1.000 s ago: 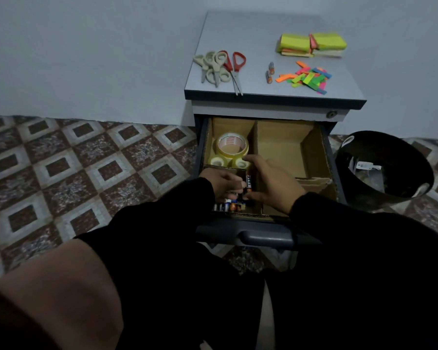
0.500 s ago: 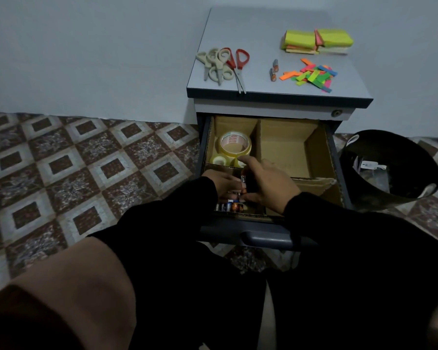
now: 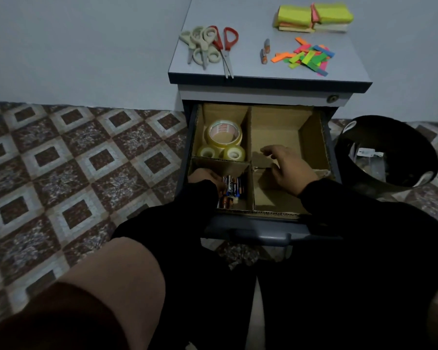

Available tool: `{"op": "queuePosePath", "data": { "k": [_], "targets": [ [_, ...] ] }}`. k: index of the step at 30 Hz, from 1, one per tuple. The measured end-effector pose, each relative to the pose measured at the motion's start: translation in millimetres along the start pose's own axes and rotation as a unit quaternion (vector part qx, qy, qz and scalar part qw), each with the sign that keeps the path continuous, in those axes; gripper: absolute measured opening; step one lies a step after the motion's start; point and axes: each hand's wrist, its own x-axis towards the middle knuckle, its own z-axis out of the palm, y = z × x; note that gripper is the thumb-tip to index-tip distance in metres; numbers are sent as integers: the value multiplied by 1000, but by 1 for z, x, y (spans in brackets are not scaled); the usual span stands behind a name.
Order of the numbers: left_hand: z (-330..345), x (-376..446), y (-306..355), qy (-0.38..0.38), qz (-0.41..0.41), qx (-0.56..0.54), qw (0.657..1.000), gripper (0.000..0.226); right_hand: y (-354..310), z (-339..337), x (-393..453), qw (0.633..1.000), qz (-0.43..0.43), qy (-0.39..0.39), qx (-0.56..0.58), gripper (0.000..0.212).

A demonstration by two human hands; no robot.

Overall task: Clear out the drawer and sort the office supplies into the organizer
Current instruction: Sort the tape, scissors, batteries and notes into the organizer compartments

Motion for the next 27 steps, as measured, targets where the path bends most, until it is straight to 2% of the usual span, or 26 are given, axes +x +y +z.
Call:
{"op": "queuePosePath", "data": {
  "k": [6, 27],
  "targets": [
    [4, 6, 2, -5, 0, 17, 1000, 27, 3, 5, 1, 999, 17, -35, 35, 31],
    [6, 13, -2, -3, 9, -5, 1000, 27, 2, 7, 5, 995, 47, -83, 5, 31]
  ]
}}
